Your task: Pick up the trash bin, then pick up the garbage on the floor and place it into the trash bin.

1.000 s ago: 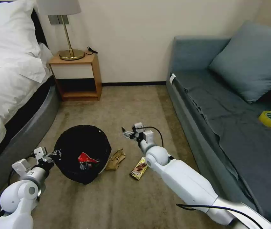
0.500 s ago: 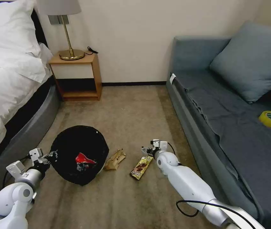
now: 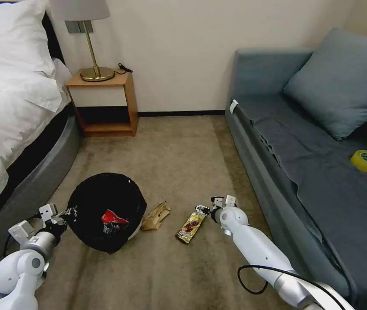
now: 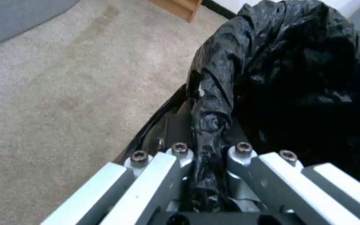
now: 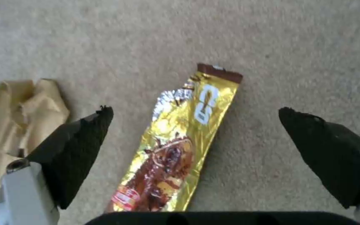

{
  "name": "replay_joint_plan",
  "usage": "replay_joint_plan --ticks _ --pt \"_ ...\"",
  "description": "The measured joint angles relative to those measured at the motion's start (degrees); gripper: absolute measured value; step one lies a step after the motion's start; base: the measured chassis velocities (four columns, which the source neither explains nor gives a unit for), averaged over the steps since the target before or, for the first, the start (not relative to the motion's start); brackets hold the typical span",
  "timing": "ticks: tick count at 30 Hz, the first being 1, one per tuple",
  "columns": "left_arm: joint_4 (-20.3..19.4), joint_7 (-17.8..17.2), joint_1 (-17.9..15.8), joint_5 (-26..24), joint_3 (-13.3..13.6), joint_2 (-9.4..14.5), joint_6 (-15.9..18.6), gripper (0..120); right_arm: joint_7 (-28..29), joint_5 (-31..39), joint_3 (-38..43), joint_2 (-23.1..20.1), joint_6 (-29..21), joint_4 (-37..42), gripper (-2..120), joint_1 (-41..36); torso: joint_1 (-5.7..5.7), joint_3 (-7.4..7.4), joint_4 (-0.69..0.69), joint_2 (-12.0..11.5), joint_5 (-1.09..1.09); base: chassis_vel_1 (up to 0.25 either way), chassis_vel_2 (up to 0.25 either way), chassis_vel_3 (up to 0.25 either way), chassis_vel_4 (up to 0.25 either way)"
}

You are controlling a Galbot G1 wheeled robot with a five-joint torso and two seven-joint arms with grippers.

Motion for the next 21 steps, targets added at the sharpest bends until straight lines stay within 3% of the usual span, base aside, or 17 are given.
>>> replay_joint_plan --ticks 21 --pt "1.9 0.6 -0.5 1.1 0.1 -0.5 -0.5 4 -9.0 -8.6 -0.3 5.9 4.8 -16.4 100 4.7 0.00 0.00 0.00 0.0 -0.01 0.000 0.000 0.000 0.000"
